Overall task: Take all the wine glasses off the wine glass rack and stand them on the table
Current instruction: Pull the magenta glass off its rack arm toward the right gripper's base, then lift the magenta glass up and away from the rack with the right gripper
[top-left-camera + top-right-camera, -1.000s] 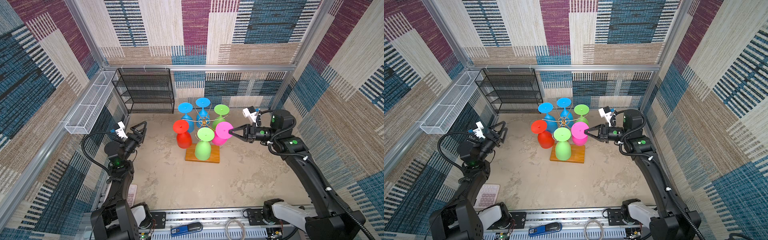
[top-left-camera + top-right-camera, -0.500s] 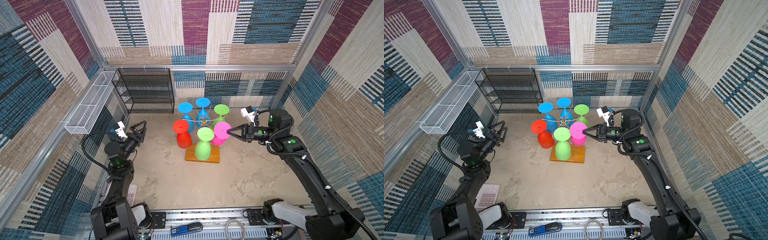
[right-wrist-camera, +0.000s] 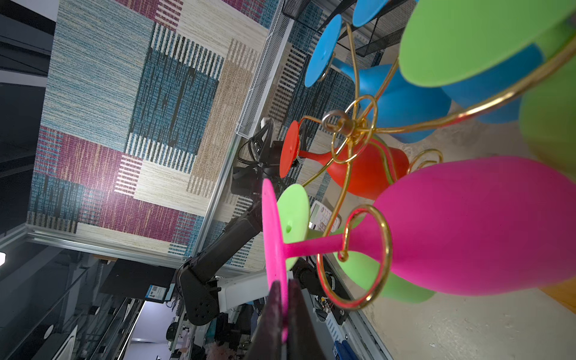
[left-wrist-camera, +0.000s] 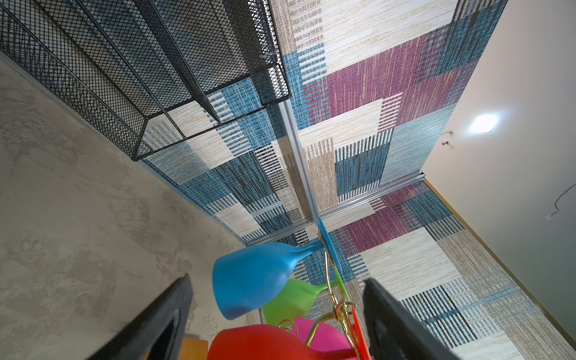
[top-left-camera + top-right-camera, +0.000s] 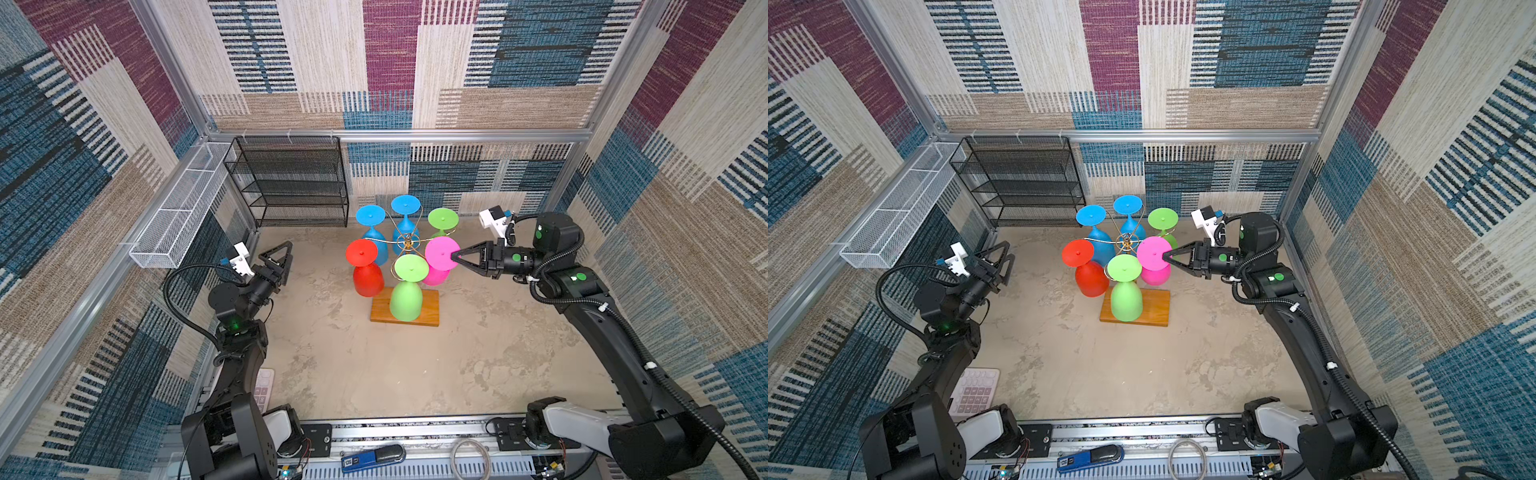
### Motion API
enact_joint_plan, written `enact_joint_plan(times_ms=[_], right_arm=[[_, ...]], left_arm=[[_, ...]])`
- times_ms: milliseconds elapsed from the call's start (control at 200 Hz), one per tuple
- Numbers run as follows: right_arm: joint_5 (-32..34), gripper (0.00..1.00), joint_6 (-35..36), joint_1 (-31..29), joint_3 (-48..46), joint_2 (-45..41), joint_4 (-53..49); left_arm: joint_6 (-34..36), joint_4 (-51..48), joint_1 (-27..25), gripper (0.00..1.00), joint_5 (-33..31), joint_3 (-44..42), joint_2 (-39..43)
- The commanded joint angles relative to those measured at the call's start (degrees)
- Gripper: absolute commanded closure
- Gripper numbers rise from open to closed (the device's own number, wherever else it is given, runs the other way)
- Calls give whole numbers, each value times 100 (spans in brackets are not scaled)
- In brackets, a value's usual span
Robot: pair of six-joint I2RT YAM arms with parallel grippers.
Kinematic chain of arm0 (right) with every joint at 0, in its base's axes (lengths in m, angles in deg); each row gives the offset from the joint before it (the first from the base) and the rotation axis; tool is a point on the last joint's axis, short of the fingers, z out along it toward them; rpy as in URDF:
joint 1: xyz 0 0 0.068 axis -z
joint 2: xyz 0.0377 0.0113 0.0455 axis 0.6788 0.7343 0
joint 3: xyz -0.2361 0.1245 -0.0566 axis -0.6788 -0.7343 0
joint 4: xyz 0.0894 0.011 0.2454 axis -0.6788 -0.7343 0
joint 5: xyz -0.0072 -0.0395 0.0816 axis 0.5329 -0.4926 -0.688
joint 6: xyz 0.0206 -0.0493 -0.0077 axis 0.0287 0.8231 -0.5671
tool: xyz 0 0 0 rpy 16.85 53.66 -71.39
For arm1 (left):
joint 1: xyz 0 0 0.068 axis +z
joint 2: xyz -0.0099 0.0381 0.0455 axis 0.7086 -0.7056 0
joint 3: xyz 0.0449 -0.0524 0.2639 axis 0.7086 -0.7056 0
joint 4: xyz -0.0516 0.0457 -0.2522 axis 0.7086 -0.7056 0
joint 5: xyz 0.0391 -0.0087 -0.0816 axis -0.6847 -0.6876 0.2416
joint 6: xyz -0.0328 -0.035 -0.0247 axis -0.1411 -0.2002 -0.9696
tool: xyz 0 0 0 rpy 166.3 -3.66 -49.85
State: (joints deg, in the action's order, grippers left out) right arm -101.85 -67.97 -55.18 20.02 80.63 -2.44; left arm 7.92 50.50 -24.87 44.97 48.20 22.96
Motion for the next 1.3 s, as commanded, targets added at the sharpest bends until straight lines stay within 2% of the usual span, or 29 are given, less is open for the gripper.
enact_joint_plan(times_ms=[0, 596, 957, 1292], right_arm=[[200, 100, -65, -13, 101, 31, 236], [758, 100, 22, -6, 109, 66, 240], [745, 100, -367, -6, 26, 92, 843], [1049, 100, -432, -1, -14, 136, 968]], left_arm=[[-46, 319, 16, 12, 135, -10, 4], [-104, 425, 67, 12, 293, 93, 12], [-214, 550, 83, 12, 325, 149, 6], [-324, 725, 102, 12, 406, 225, 64]])
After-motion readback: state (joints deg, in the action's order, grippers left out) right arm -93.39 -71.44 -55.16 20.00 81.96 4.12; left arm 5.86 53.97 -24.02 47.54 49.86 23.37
